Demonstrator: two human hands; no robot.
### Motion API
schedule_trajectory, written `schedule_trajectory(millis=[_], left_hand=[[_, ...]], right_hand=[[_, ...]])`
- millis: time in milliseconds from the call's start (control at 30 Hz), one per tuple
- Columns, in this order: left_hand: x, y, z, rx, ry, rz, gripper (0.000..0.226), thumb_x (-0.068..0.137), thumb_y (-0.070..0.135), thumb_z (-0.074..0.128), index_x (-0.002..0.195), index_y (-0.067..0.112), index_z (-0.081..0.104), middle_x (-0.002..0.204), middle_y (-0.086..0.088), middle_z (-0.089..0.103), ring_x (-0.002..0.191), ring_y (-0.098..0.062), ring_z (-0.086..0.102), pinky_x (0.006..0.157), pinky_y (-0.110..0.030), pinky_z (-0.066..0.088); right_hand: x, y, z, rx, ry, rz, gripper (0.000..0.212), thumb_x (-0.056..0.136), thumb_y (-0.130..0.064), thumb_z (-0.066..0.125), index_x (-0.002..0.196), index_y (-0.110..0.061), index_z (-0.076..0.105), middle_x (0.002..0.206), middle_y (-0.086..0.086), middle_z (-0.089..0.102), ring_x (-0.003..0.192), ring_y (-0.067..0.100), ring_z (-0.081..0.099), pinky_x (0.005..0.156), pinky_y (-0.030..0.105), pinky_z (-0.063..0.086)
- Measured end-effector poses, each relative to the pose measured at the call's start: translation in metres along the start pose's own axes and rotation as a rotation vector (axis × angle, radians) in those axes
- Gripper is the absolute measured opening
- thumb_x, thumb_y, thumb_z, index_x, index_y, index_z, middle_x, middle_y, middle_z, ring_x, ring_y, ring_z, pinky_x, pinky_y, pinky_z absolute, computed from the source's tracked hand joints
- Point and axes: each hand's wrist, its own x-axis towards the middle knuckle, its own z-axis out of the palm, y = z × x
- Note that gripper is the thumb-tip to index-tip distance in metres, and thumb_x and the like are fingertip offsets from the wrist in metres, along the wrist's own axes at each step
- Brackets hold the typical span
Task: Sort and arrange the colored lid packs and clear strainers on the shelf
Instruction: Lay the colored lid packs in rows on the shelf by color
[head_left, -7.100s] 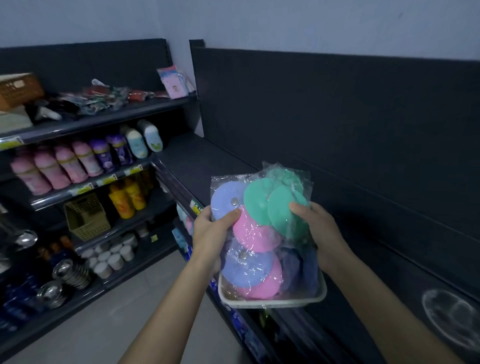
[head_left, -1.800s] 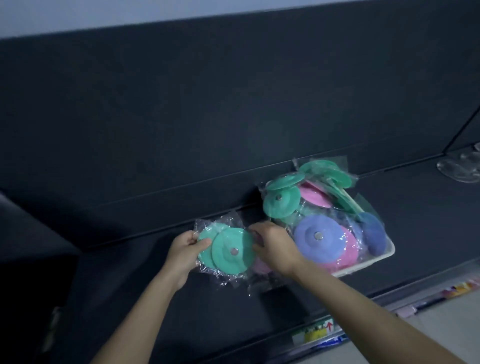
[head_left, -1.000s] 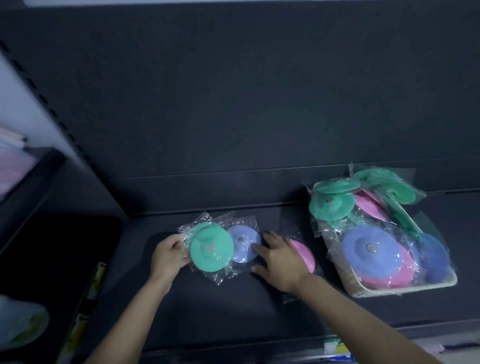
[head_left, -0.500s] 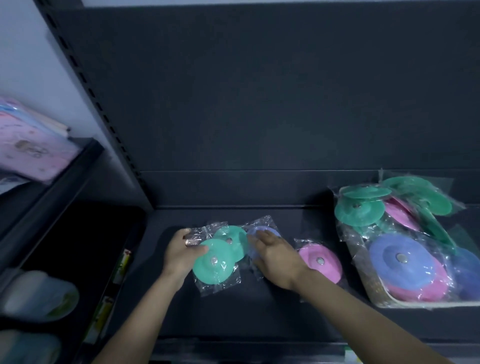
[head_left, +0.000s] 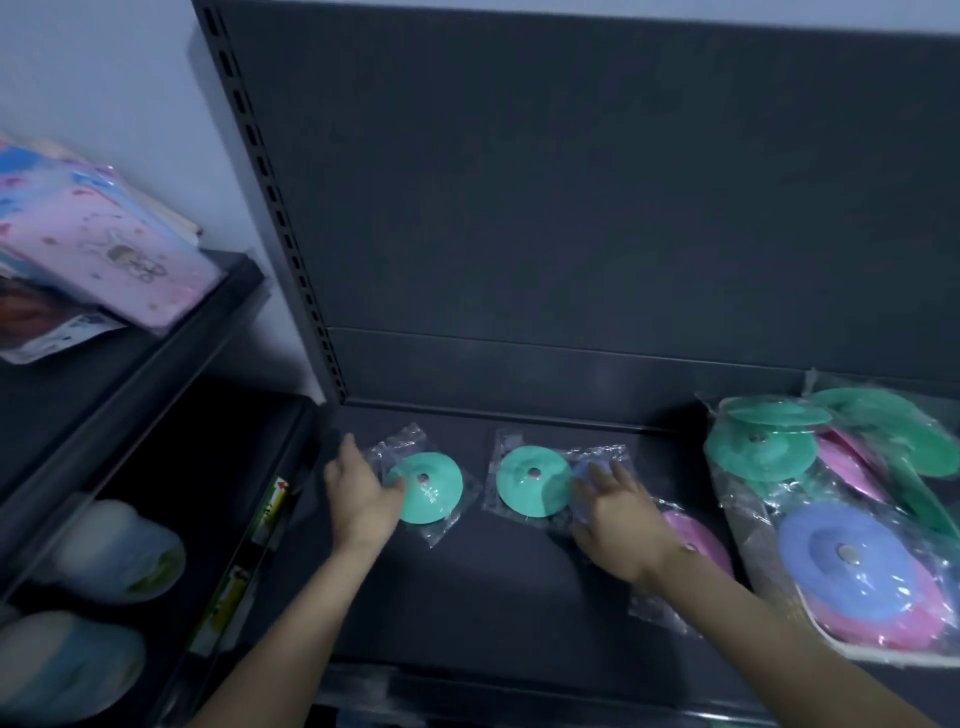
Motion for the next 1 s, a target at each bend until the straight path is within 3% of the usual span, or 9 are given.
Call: schedule_trajectory(millis=[67, 133, 167, 233, 367, 500, 700, 833, 1000], left_hand=[[-0.001, -0.005, -0.004, 0.366, -0.032, 0.336, 0.071, 0.076, 0.020, 0.075, 0.139, 0.011, 0.044, 0.141, -0.014, 0.041, 0.132, -0.035, 0.036, 0.110, -0.043, 0.031], [0.000, -0.009, -0.007, 0.494, -0.270, 0.565, 0.052, 0.083, 0.018, 0.069, 0.133, 0.018, 0.054, 0.150, -0.002, 0.037, 0.142, -0.026, 0.025, 0.116, -0.038, 0.025], [0.001, -0.012, -0.009, 0.504, -0.392, 0.580, 0.048, 0.087, 0.017, 0.063, 0.134, 0.021, 0.053, 0.152, 0.005, 0.034, 0.144, -0.019, 0.023, 0.116, -0.031, 0.023], [0.006, -0.014, -0.011, 0.511, -0.510, 0.562, 0.047, 0.094, 0.019, 0.053, 0.139, 0.028, 0.046, 0.153, 0.012, 0.030, 0.142, -0.010, 0.025, 0.113, -0.019, 0.021], [0.017, -0.006, -0.012, 0.713, -0.391, 0.543, 0.048, 0.098, 0.031, 0.042, 0.145, 0.029, 0.034, 0.152, 0.007, 0.031, 0.134, -0.022, 0.031, 0.108, -0.033, 0.033], [0.023, -0.003, -0.002, 0.826, -0.233, 0.414, 0.049, 0.098, 0.024, 0.038, 0.147, 0.022, 0.029, 0.151, -0.003, 0.032, 0.130, -0.027, 0.031, 0.106, -0.037, 0.033], [0.035, -0.001, 0.010, 0.757, -0.239, 0.338, 0.054, 0.097, 0.011, 0.035, 0.149, 0.013, 0.020, 0.155, -0.014, 0.019, 0.142, -0.033, 0.019, 0.115, -0.039, 0.023], [0.044, 0.000, 0.011, 0.685, -0.275, 0.348, 0.050, 0.100, 0.026, 0.035, 0.147, 0.014, 0.026, 0.154, -0.012, 0.022, 0.140, -0.030, 0.024, 0.112, -0.040, 0.030], [0.050, 0.004, 0.014, 0.723, -0.272, 0.403, 0.055, 0.097, 0.041, 0.041, 0.146, 0.016, 0.031, 0.153, -0.011, 0.027, 0.140, -0.028, 0.025, 0.113, -0.038, 0.026]], right_hand=[[0.003, -0.014, -0.003, -0.017, 0.036, -0.032, 0.076, 0.078, -0.059, 0.020, 0.135, -0.015, 0.045, 0.142, 0.013, 0.040, 0.134, 0.038, 0.030, 0.112, 0.045, 0.025], [0.009, -0.026, -0.002, -0.023, 0.031, -0.044, 0.078, 0.080, -0.062, 0.023, 0.141, -0.016, 0.039, 0.148, 0.015, 0.034, 0.140, 0.038, 0.022, 0.115, 0.051, 0.016], [0.012, -0.030, -0.002, -0.036, 0.037, -0.045, 0.076, 0.082, -0.062, 0.027, 0.143, -0.017, 0.038, 0.149, 0.015, 0.032, 0.142, 0.039, 0.019, 0.115, 0.053, 0.011], [0.018, -0.037, -0.002, -0.060, 0.062, -0.044, 0.070, 0.086, -0.059, 0.034, 0.144, -0.019, 0.038, 0.148, 0.018, 0.034, 0.143, 0.039, 0.018, 0.115, 0.052, 0.008], [0.033, -0.047, -0.006, 0.064, -0.090, -0.093, 0.067, 0.095, -0.043, 0.046, 0.150, -0.018, 0.018, 0.155, 0.013, 0.021, 0.145, 0.030, 0.014, 0.115, 0.035, 0.018], [0.048, -0.056, -0.002, 0.107, -0.122, -0.104, 0.062, 0.096, -0.033, 0.046, 0.150, -0.018, 0.019, 0.155, 0.014, 0.019, 0.144, 0.032, 0.014, 0.114, 0.035, 0.021], [0.068, -0.051, 0.003, 0.140, -0.071, -0.060, 0.054, 0.096, -0.021, 0.040, 0.148, -0.018, 0.027, 0.156, 0.013, 0.019, 0.144, 0.031, 0.015, 0.117, 0.034, 0.019], [0.080, -0.049, 0.005, 0.181, -0.021, -0.019, 0.052, 0.095, -0.022, 0.042, 0.146, -0.018, 0.031, 0.154, 0.015, 0.024, 0.143, 0.031, 0.019, 0.118, 0.033, 0.017], [0.090, -0.054, 0.011, 0.188, 0.019, 0.018, 0.054, 0.093, -0.036, 0.045, 0.144, -0.023, 0.033, 0.153, 0.013, 0.025, 0.141, 0.032, 0.020, 0.116, 0.039, 0.020]])
